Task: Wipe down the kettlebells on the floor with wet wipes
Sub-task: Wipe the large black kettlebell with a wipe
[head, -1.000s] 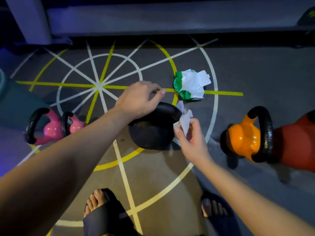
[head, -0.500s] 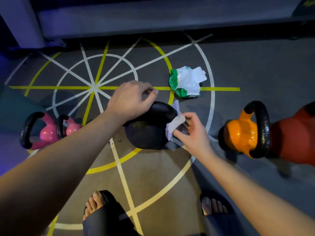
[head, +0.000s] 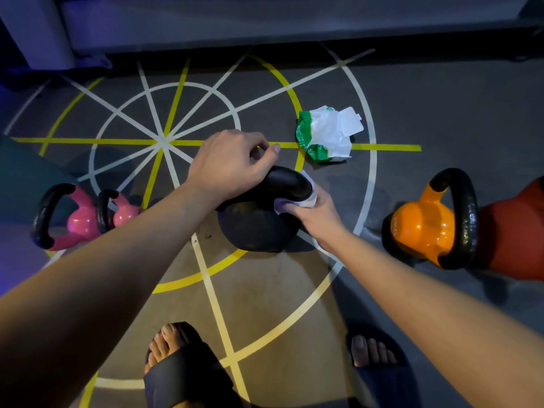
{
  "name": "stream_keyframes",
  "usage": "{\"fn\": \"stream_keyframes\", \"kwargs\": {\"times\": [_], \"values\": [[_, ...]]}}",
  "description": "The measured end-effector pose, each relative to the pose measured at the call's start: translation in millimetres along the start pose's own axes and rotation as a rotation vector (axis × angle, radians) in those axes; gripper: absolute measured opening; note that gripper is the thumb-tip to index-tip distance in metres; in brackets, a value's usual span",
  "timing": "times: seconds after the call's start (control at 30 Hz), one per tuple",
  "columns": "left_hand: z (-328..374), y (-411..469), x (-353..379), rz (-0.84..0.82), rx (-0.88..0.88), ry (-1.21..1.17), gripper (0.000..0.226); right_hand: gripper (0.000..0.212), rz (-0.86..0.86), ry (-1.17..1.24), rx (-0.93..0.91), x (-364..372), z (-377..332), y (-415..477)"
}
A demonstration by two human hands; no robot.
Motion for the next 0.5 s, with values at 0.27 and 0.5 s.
{"fn": "stream_keyframes", "kwargs": {"times": [0.27,0.5], "values": [[1,0,-1,0.012,-0.017,0.041,0.051,0.048,-0.042,-0.099,-0.172,2,-19,3],[-1,1,1,0.017,-0.032,0.076,0.058,0.059,-0.124,-0.203,-0.105,-5,-19,8]]}}
Point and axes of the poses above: each hand's wrist, its own y-axis towards the middle knuckle, its own x-axis out of the palm, z = x × y, the point moved 1 cm from there along y, towards the middle knuckle, and after that the axes turned 15 degrees about -z, right-handed, at the moved point
